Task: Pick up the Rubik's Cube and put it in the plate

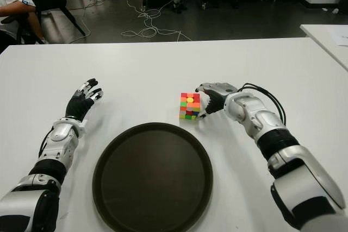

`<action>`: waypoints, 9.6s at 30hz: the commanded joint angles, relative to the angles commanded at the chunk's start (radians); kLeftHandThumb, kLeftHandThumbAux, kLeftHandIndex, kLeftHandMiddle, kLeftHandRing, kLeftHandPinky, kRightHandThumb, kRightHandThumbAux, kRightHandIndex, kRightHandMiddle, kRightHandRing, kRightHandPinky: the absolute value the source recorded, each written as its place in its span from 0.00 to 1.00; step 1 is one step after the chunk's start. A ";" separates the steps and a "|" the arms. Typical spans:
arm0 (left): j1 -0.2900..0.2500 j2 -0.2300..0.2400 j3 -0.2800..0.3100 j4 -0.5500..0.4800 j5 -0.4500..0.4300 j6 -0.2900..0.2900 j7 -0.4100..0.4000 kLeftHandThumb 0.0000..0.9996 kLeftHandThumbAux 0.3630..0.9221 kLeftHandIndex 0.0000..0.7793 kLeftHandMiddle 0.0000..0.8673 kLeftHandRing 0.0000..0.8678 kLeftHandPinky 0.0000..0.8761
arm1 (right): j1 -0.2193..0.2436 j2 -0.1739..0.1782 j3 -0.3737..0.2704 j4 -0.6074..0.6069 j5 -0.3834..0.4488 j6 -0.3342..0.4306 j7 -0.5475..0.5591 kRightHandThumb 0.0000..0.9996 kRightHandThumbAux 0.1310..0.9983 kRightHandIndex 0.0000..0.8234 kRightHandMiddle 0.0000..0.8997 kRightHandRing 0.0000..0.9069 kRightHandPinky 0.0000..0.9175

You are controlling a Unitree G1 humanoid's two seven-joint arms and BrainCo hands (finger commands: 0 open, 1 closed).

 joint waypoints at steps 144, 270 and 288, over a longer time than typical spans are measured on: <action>0.000 0.002 0.000 0.012 -0.004 -0.009 0.002 0.21 0.62 0.06 0.12 0.12 0.09 | 0.032 0.035 0.046 -0.047 -0.043 0.043 -0.048 0.00 0.44 0.10 0.11 0.15 0.20; -0.004 0.004 -0.002 0.015 -0.006 -0.002 -0.004 0.21 0.63 0.05 0.11 0.11 0.08 | 0.011 0.071 -0.009 0.097 -0.026 -0.033 -0.271 0.23 0.00 0.00 0.00 0.00 0.00; 0.001 -0.001 -0.005 0.005 0.000 -0.013 0.014 0.22 0.64 0.06 0.13 0.13 0.11 | 0.002 0.074 0.008 0.117 -0.044 -0.040 -0.274 0.23 0.02 0.00 0.00 0.00 0.00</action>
